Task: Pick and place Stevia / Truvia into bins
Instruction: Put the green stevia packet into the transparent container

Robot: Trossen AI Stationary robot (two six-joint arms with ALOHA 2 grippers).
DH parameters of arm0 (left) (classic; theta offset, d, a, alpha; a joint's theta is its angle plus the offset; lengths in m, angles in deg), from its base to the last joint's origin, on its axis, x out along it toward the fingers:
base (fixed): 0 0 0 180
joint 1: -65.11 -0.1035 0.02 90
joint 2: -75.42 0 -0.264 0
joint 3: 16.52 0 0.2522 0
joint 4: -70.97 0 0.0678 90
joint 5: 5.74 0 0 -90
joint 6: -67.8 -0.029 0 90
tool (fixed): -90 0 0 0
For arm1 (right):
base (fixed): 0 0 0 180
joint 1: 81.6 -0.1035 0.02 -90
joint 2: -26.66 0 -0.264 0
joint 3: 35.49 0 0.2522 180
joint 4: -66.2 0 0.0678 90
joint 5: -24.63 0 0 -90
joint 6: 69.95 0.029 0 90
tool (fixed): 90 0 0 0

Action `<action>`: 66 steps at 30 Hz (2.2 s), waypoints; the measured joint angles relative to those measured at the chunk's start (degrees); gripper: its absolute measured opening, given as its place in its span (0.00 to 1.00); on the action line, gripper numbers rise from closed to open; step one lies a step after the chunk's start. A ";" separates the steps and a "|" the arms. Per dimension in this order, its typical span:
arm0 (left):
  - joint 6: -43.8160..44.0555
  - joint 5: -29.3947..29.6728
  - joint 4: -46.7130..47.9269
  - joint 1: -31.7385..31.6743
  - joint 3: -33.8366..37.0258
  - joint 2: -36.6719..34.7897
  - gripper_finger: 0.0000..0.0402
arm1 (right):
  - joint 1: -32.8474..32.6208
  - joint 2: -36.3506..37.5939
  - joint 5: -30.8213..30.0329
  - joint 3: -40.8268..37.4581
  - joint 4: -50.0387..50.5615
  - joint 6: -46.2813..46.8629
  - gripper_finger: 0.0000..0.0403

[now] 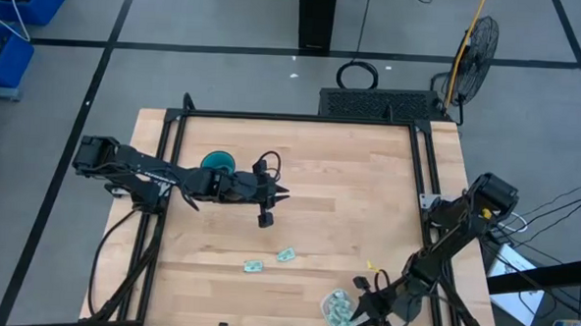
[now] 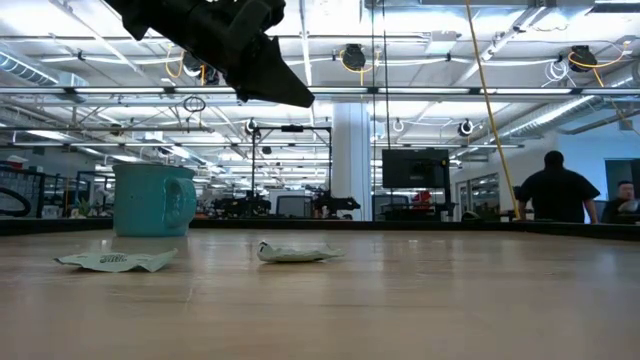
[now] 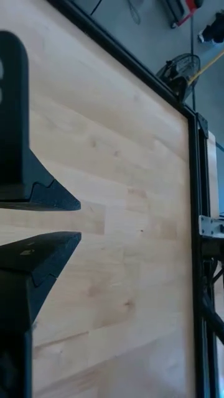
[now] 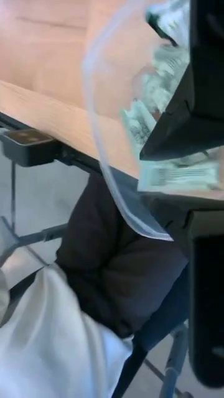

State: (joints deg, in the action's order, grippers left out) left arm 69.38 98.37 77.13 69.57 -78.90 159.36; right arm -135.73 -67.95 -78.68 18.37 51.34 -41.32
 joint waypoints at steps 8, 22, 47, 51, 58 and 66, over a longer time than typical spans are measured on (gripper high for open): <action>-1.05 0.02 0.00 0.00 0.00 0.00 0.18 | 2.90 5.21 -2.72 0.00 -0.02 -12.33 0.32; -4.97 -2.01 0.07 0.11 0.00 0.00 0.18 | 30.06 6.19 3.64 0.00 -0.94 -20.28 0.32; -16.73 3.02 1.46 0.02 0.02 0.04 0.18 | 39.01 -15.65 10.60 8.57 -2.96 -2.77 0.32; -16.49 2.99 1.48 0.04 0.02 0.04 0.18 | 39.02 -17.88 10.59 10.31 -3.43 -2.54 0.32; -16.15 3.02 1.46 0.04 0.02 0.04 0.18 | 38.56 -18.70 10.39 10.85 -2.41 -0.72 0.32; -15.81 3.00 1.46 0.04 0.02 0.04 0.18 | 36.79 -18.70 9.31 10.88 -1.54 -2.00 0.32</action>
State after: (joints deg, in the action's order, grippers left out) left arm 53.56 101.37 78.60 69.62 -78.88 159.41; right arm -98.94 -86.65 -69.37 29.26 49.81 -43.32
